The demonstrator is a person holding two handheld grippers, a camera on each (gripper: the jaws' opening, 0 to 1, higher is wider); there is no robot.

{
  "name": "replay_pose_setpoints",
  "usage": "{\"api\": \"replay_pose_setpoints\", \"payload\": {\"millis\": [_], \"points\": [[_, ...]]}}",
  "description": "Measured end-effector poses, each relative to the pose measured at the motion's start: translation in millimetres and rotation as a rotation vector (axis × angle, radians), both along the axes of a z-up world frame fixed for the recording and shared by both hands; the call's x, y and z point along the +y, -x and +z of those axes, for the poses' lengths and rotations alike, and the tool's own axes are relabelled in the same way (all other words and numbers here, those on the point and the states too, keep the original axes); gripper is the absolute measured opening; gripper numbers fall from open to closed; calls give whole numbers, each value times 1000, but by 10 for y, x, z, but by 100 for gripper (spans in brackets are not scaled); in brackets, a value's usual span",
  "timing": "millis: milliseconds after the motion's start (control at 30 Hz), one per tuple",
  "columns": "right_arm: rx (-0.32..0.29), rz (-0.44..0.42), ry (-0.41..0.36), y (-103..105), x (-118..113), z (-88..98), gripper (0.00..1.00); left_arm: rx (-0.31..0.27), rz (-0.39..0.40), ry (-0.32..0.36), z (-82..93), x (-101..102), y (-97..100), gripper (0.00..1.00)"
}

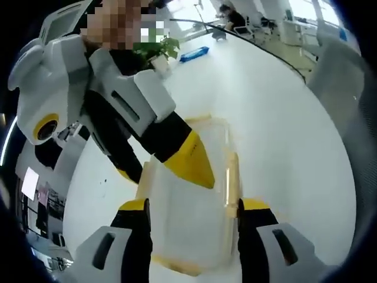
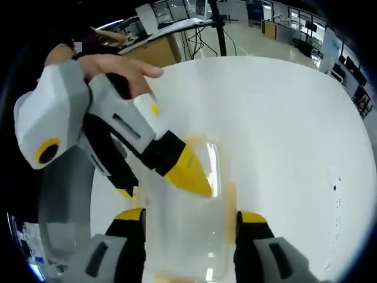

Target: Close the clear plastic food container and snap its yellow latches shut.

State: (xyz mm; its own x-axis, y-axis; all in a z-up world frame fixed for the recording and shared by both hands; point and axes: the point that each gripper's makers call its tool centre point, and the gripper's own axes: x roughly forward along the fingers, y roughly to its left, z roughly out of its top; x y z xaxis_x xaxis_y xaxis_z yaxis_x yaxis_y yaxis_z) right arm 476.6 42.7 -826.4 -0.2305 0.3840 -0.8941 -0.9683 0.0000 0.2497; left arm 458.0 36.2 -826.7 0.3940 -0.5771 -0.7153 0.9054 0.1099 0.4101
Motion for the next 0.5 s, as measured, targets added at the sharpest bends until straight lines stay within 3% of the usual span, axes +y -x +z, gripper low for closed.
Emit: {"api": "replay_pose_setpoints", "payload": {"millis": [33,200,233,400,500], "points": [[4,2,2,6,13,-10,59,-26,-32,-7,-14,-45,-4,53],[30,15,-7,14,5,-28,59,-17,-6,-19,-30,-19,-6,52],[67,-3,18,48,-15,-30,59,-23,-34,-24,-38,-30,17,52],[93,26,69,28,7,-64,59,-19,-36,-20,-30,-25,8,53],[109,34,48,25,-8,-69,59,-22,-33,-26,-32,-24,6,53]]}}
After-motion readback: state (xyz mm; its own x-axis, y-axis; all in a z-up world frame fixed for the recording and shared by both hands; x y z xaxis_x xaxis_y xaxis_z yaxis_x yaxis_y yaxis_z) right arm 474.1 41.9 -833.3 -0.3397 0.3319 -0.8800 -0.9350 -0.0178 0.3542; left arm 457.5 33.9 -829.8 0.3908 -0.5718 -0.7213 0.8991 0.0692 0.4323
